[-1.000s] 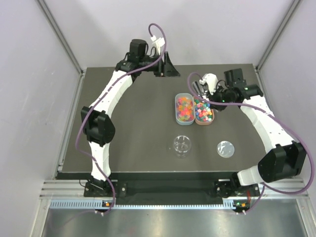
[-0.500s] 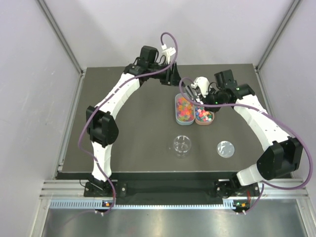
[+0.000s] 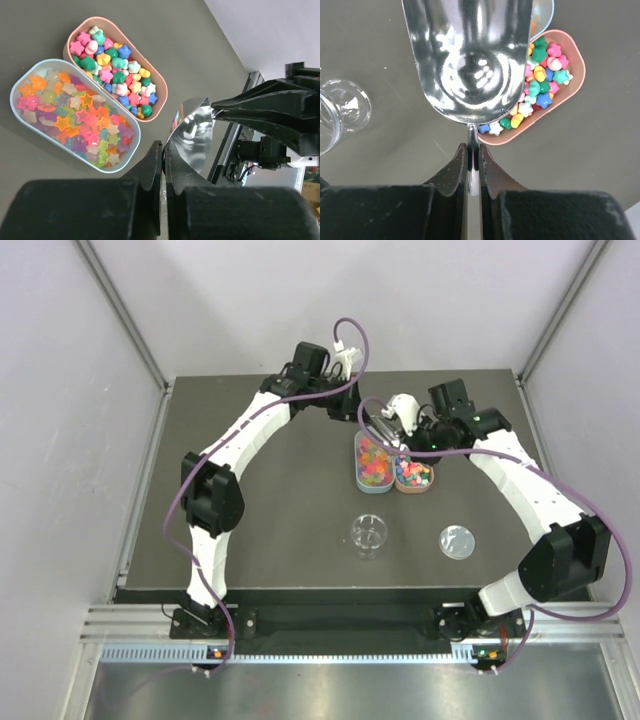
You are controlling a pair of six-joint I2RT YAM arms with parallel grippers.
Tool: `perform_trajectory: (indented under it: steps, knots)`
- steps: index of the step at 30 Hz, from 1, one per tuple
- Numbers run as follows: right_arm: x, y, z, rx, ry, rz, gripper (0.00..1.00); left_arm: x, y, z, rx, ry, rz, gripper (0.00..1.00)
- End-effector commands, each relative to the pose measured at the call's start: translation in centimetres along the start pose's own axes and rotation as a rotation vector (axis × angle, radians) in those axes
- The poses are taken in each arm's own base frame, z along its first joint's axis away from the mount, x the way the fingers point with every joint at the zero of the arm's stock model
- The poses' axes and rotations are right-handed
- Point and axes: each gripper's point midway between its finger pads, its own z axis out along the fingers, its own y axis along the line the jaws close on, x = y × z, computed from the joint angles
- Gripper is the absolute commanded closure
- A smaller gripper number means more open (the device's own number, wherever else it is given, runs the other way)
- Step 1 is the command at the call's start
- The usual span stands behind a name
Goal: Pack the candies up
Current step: Pick up the spatula from the center of the board.
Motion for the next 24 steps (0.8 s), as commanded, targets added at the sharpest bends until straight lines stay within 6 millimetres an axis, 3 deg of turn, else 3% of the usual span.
perform_trajectory:
  steps: [1,10,15,19,24]
  knots:
    - [-5.0,-1.4,-4.3,0.104,-0.178,-0.032,1.00,0.6,0.2,0.3,0.005,0.014,0.032,1.00]
    - [-6.8,-1.5,-8.9,0.185,-0.293,-0.014,1.00,1.5,0.2,0.9,0.111,0.045,0.009,1.00]
    - [-7.6,-1.6,-11.0,0.218,-0.343,-0.005,1.00,1.5,-0.9,-0.6,0.360,0.053,-0.141,1.00]
    - [-6.7,-1.3,-10.9,0.217,-0.336,0.008,1.00,0.9,-1.3,-2.3,0.489,0.050,-0.242,1.00]
    - [-5.9,-0.8,-10.2,0.209,-0.345,0.049,0.97,0.5,-2.2,-3.7,0.573,0.060,-0.228,1.00]
